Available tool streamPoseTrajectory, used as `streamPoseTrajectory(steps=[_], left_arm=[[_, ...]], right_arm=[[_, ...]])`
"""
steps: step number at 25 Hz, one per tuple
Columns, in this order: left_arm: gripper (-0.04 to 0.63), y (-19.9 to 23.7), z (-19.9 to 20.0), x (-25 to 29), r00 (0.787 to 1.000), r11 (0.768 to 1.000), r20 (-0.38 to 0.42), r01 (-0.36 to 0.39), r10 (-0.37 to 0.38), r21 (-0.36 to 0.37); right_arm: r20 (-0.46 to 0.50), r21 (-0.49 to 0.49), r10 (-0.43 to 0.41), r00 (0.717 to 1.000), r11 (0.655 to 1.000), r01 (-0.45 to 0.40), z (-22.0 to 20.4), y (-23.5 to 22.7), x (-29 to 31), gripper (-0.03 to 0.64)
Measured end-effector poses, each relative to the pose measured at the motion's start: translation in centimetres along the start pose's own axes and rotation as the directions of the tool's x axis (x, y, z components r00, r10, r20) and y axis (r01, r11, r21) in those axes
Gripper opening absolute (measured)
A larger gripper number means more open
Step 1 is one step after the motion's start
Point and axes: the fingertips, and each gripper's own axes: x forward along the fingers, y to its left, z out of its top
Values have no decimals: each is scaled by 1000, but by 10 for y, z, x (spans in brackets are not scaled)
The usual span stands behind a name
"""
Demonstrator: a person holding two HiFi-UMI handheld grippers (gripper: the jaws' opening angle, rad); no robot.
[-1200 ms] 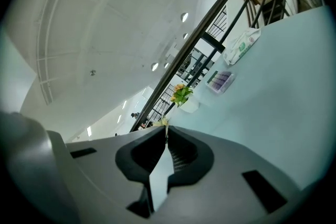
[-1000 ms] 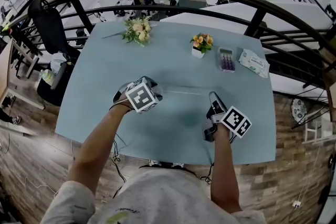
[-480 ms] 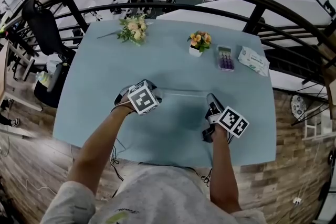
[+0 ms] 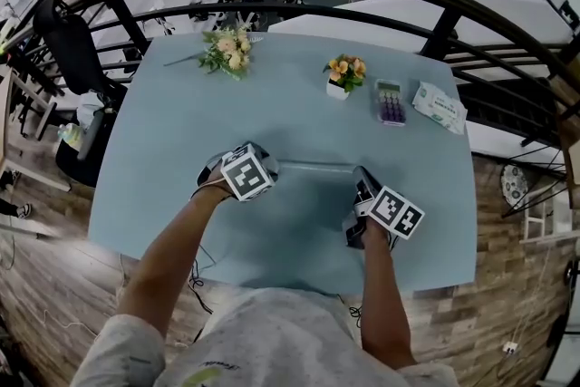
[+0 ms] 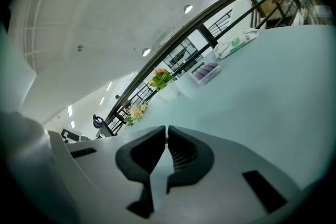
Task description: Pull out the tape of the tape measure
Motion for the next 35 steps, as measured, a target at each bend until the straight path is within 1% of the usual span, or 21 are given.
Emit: streamPoseTrajectory(steps=[10, 17, 25, 31, 33, 35], left_arm=[[216, -1, 3, 6, 1000, 1000, 1, 2, -2, 0], [216, -4, 5, 8, 1000, 1000, -4, 7, -7, 3], [216, -9, 5, 13, 1000, 1000, -14, 17, -17, 6], [216, -13, 8, 15, 1000, 1000, -16, 24, -23, 16], [216, -15, 9, 16, 1000, 999, -16, 26, -26, 19], [216, -16, 10, 18, 999, 999, -17, 29, -28, 23]], right_arm=[[-58, -79, -36, 998, 996, 31, -12, -4, 7, 20], [-69, -82, -31, 997, 996, 25, -12, -6, 9, 20], [-85, -106, -22, 996, 994, 13, -16, -1, 12, 20], [-141, -225, -58, 988, 974, 25, -25, 3, 14, 20], [-152, -243, -66, 986, 970, 28, -28, 3, 15, 20], [-155, -238, -54, 986, 971, 16, -29, 7, 16, 20]])
